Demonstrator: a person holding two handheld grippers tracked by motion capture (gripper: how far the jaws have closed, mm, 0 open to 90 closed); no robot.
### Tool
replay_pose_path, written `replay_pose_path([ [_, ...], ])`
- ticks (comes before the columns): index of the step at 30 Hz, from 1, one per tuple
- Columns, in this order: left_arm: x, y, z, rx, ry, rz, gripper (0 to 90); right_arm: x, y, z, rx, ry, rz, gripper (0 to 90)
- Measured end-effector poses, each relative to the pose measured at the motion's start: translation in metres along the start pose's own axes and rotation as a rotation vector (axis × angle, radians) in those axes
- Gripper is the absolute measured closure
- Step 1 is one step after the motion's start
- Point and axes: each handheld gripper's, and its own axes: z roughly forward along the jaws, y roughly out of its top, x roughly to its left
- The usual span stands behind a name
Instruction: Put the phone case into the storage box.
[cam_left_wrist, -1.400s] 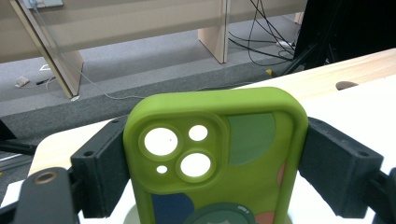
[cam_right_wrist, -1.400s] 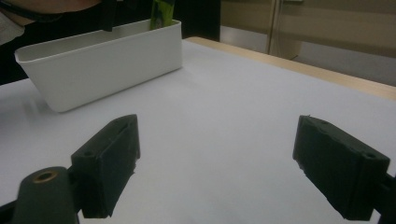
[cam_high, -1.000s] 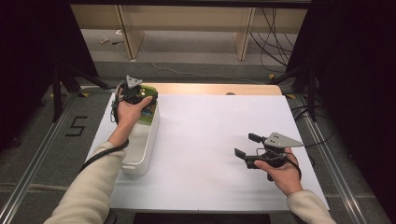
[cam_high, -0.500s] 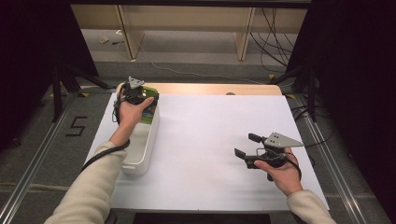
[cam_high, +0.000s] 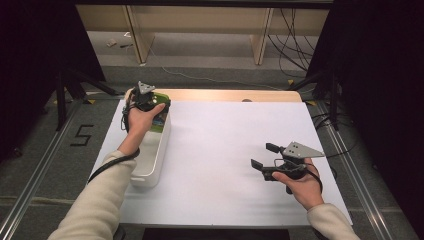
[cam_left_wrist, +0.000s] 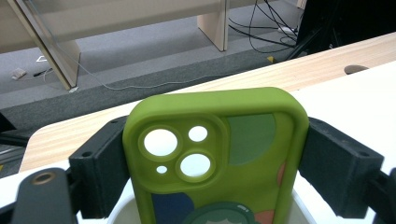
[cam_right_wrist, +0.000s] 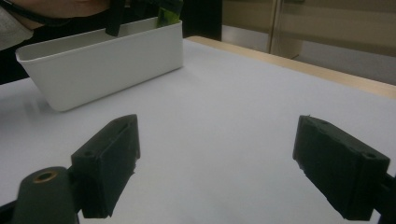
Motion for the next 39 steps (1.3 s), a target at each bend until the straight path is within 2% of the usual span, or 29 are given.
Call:
replay_pose_path([
  [9, 0.002, 0.002, 0.002, 0.014, 0.002, -0.011, 15.3, 0.0, 0.0, 0.0, 0.001, 0.0, 0.003, 15.9],
  [21, 0.007, 0.004, 0.008, 0.044, -0.002, -0.05, 14.6, 0.0, 0.0, 0.001, 0.004, 0.0, 0.004, 15.9],
  [32, 0.009, 0.008, 0.01, 0.049, -0.001, -0.069, 2.8, 0.001, 0.0, 0.001, 0.005, 0.004, 0.004, 15.9],
  [39, 0.009, 0.011, 0.007, 0.035, -0.01, -0.073, 0.0, 0.001, 0.0, 0.002, 0.009, 0.004, 0.004, 15.9],
])
